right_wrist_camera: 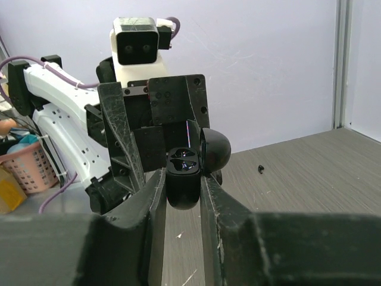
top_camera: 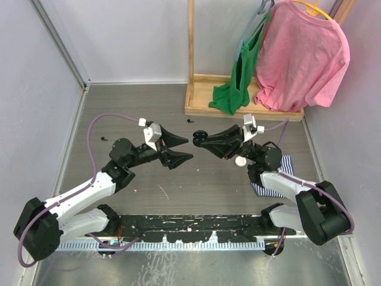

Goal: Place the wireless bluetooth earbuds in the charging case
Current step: Adjust the charging case, then move the earbud to the center of the board.

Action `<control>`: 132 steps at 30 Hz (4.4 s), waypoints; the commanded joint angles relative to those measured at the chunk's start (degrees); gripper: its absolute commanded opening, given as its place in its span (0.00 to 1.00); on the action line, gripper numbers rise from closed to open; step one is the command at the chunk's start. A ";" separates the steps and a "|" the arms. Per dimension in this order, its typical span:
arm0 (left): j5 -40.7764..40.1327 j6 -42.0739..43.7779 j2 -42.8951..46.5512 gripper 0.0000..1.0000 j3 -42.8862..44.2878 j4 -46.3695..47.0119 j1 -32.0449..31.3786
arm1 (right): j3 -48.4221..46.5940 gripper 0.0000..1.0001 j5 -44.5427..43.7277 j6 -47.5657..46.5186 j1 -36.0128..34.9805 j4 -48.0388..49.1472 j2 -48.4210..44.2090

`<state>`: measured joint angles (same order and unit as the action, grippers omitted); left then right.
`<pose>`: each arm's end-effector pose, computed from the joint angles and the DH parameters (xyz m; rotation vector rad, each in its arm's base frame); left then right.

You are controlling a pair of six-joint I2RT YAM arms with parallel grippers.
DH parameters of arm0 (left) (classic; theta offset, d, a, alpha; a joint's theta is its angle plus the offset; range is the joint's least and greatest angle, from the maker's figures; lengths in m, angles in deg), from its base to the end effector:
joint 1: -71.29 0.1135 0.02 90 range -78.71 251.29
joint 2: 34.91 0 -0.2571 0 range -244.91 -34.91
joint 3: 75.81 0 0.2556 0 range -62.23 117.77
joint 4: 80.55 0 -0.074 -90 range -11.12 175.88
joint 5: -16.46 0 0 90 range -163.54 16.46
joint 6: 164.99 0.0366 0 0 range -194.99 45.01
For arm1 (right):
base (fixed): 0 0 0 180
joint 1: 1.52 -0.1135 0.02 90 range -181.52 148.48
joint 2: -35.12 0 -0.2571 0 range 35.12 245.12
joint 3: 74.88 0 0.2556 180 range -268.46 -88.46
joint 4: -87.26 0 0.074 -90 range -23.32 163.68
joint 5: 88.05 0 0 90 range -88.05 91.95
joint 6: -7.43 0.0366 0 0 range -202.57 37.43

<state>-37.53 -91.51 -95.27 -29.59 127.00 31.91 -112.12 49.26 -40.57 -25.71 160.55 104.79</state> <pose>0.1730 -0.1698 0.2985 0.8324 1.2433 -1.2185 0.1907 0.1152 0.2822 -0.6971 1.0005 1.3747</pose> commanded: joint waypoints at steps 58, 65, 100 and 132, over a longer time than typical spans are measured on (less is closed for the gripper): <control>-54.44 -18.98 -29.94 0.70 18.89 -42.31 50.40 | 12.39 0.01 -6.70 -29.55 -2.99 -5.21 -2.96; -52.97 -19.31 -35.02 0.60 22.81 -42.92 50.62 | 11.80 0.01 -7.55 -31.11 -2.98 -10.13 -5.58; -47.67 -18.96 -42.83 0.07 30.15 -55.92 49.73 | 11.33 0.01 -10.37 -32.38 -3.04 -15.01 -6.99; -44.55 -3.35 -34.05 0.14 26.77 -65.63 8.72 | 11.44 0.01 -11.63 -33.16 -2.99 -16.38 -8.12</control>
<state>-77.53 -96.25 -130.88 -3.44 64.62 43.98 -99.38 38.79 -72.89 -28.48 141.93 98.34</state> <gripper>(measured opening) 0.141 0.298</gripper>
